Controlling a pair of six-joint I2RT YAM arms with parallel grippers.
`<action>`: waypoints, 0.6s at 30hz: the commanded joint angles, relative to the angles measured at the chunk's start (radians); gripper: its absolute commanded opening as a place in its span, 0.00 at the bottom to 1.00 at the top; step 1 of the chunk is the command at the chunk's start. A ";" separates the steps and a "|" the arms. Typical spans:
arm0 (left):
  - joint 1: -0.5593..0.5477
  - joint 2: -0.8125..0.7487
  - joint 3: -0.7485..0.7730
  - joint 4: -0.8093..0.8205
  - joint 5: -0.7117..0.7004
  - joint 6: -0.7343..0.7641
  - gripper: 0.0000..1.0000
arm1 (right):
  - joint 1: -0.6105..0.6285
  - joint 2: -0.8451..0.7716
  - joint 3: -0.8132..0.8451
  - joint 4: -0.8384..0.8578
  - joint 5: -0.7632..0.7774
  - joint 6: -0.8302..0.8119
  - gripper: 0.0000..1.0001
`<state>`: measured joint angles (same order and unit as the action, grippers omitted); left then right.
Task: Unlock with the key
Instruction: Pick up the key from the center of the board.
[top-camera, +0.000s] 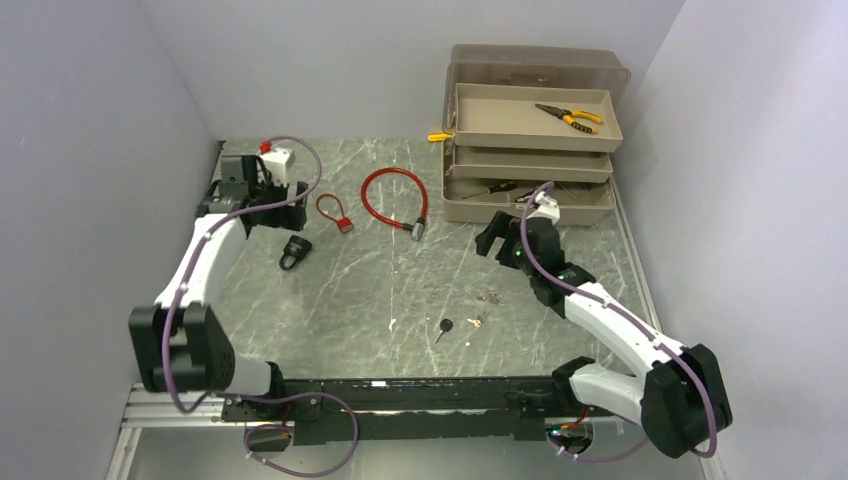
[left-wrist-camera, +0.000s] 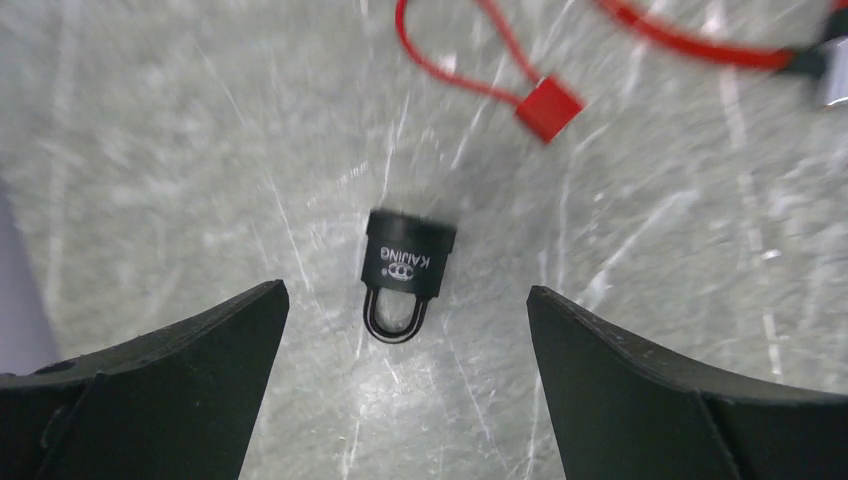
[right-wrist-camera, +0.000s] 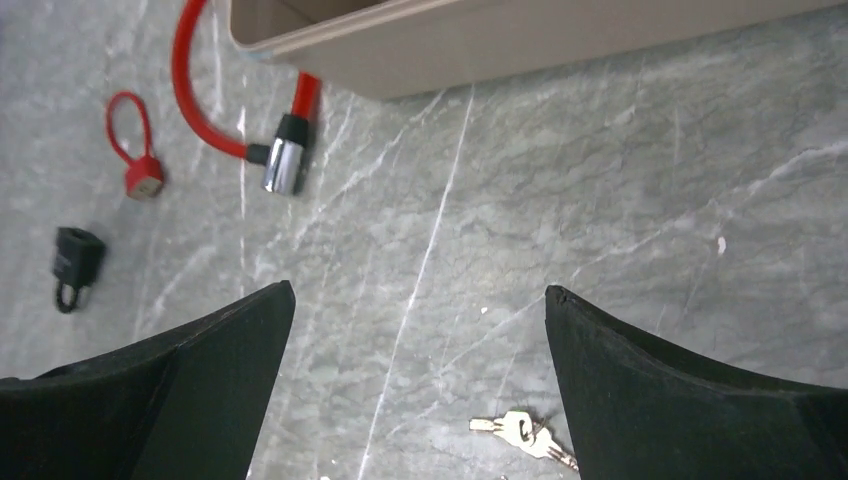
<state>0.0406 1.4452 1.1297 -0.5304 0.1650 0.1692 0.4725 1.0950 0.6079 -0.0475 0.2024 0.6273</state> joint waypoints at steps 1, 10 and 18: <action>-0.003 -0.131 0.101 -0.055 0.117 0.044 0.99 | -0.091 -0.012 -0.013 0.071 -0.244 0.010 1.00; -0.001 -0.332 -0.012 0.014 0.078 0.030 0.29 | 0.094 0.154 0.180 -0.277 0.088 -0.094 0.58; 0.016 -0.405 -0.064 -0.059 0.109 0.130 0.28 | 0.105 0.144 0.219 -0.442 0.152 -0.062 0.42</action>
<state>0.0494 1.1168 1.1072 -0.5850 0.2401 0.2367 0.5755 1.2480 0.7715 -0.3626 0.2775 0.5568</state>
